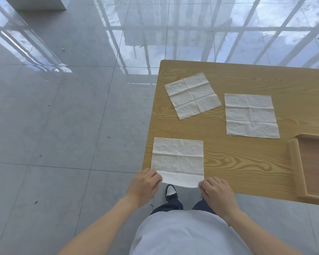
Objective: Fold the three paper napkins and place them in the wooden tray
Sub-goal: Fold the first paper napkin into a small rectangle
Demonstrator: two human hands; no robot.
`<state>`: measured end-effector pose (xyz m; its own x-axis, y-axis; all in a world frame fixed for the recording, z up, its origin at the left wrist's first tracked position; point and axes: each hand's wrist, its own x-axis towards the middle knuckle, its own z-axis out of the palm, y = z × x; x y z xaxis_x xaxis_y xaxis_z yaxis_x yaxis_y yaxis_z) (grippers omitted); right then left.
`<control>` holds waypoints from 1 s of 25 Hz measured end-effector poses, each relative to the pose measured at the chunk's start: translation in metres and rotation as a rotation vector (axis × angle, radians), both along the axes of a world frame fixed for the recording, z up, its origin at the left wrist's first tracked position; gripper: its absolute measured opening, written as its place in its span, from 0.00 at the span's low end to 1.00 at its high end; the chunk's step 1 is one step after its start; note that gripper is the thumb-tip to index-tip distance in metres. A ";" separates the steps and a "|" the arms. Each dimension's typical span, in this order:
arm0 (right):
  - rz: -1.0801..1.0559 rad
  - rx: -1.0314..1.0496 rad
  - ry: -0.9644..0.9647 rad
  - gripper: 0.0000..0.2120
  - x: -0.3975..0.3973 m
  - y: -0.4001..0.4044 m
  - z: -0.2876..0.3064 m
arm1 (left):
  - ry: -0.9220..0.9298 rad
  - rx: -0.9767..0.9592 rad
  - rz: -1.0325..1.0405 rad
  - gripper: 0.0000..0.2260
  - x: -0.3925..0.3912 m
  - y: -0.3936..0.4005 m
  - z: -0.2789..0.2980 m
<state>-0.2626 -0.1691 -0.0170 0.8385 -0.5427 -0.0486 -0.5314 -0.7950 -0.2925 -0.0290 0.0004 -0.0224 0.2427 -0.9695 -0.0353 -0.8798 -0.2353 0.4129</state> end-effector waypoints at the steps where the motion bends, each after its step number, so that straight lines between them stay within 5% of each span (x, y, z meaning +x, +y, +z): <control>1: -0.016 0.024 -0.010 0.09 -0.003 -0.003 0.003 | 0.030 -0.014 0.009 0.05 0.001 -0.002 0.002; 11: -0.115 0.185 -0.016 0.02 0.036 -0.050 0.014 | 0.141 -0.001 0.216 0.04 0.036 -0.048 0.011; 20: -0.248 0.240 0.196 0.07 0.061 -0.079 -0.004 | 0.117 0.166 0.260 0.07 0.055 -0.070 -0.012; 25: -0.213 0.175 0.138 0.13 0.065 -0.083 -0.005 | 0.036 0.151 0.295 0.09 0.058 -0.067 -0.015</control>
<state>-0.1972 -0.2519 -0.0220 0.6856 -0.6791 -0.2621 -0.7251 -0.6053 -0.3285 0.0289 -0.0669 -0.0376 0.5085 -0.8405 -0.1871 -0.7500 -0.5390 0.3833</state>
